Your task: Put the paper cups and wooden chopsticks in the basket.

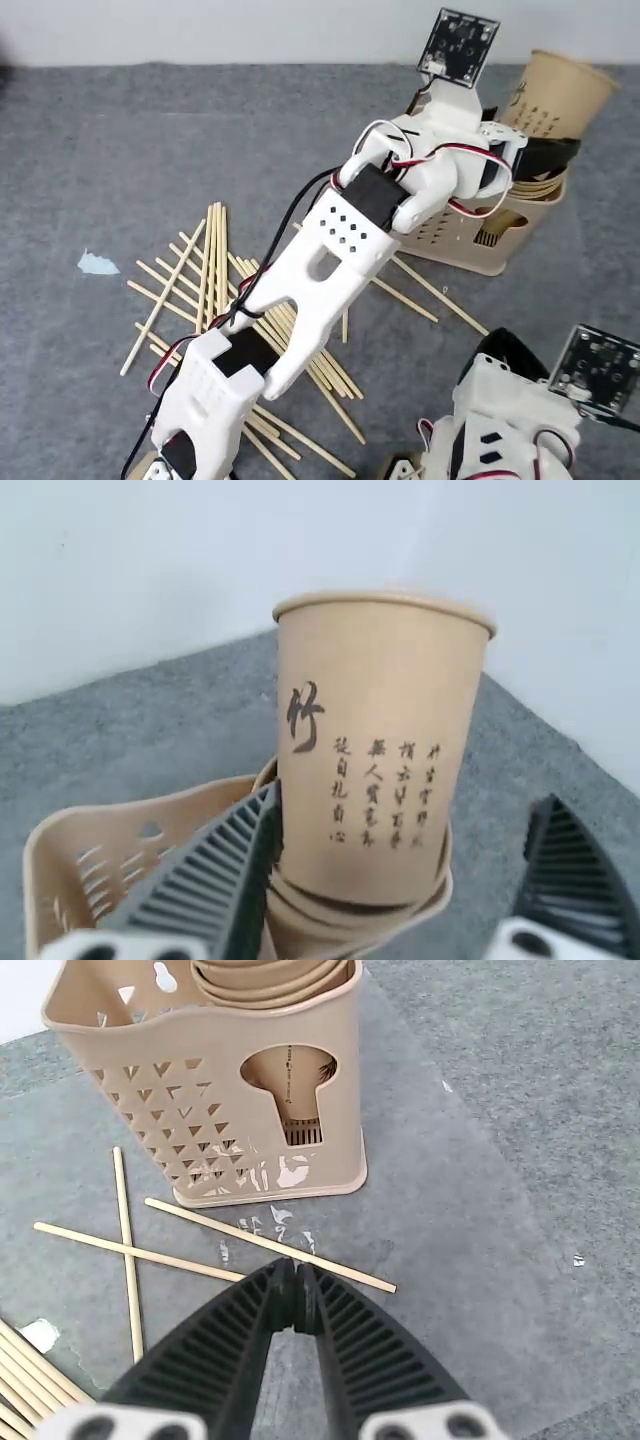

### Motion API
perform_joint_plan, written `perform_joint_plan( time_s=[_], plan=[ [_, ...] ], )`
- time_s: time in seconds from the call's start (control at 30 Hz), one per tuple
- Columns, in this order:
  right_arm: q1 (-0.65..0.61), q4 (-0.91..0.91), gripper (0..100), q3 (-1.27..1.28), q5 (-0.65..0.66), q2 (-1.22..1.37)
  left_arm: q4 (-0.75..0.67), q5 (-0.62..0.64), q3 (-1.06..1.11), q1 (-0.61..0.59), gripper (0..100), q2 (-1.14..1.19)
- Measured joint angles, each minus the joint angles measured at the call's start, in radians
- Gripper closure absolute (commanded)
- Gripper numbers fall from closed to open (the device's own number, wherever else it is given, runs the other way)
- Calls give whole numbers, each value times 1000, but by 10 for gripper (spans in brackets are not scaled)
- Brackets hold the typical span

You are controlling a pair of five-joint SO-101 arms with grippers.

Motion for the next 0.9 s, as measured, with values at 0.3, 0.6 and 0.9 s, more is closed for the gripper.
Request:
perform_joint_plan(
  time_s=[0.3,0.6,0.9],
  plan=[
    [0,0,991,0,0,0,247,0,-169,-11,847,0],
    [0,0,991,0,0,0,249,0,-186,-57,986,3],
    [0,0,991,0,0,0,239,0,-186,-28,986,86]
  ],
)
